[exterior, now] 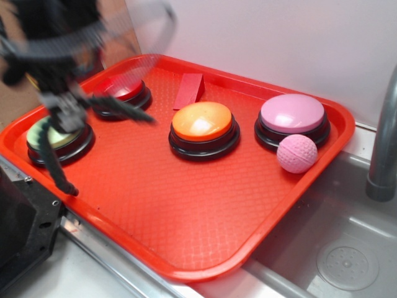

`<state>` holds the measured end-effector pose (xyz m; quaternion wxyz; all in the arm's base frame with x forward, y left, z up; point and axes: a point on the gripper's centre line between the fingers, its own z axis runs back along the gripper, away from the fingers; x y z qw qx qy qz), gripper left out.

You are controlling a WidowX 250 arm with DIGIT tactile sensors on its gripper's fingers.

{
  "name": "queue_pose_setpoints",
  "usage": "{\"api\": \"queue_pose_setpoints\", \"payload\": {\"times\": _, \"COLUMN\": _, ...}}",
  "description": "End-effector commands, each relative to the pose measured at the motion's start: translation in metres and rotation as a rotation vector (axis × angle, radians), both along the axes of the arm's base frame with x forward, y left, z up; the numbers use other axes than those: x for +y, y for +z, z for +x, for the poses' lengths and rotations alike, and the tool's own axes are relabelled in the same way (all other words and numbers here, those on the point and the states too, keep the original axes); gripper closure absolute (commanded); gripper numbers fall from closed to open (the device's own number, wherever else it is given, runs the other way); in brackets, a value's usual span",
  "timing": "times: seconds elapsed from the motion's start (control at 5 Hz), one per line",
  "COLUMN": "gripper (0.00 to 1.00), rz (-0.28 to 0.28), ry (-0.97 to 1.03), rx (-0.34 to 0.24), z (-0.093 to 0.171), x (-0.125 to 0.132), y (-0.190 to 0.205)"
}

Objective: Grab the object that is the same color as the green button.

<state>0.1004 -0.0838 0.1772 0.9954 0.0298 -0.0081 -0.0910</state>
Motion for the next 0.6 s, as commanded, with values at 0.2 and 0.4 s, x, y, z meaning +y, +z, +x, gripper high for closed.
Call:
{"api": "queue_pose_setpoints", "payload": {"times": 0.2, "gripper": 1.0, "rz": -0.064, "ry": 0.236, "rx": -0.059, "z": -0.037, "x": -0.021, "y": 0.094}}
{"api": "queue_pose_setpoints", "payload": {"times": 0.4, "gripper": 1.0, "rz": -0.073, "ry": 0.266, "rx": -0.057, "z": -0.04, "x": -0.021, "y": 0.097}}
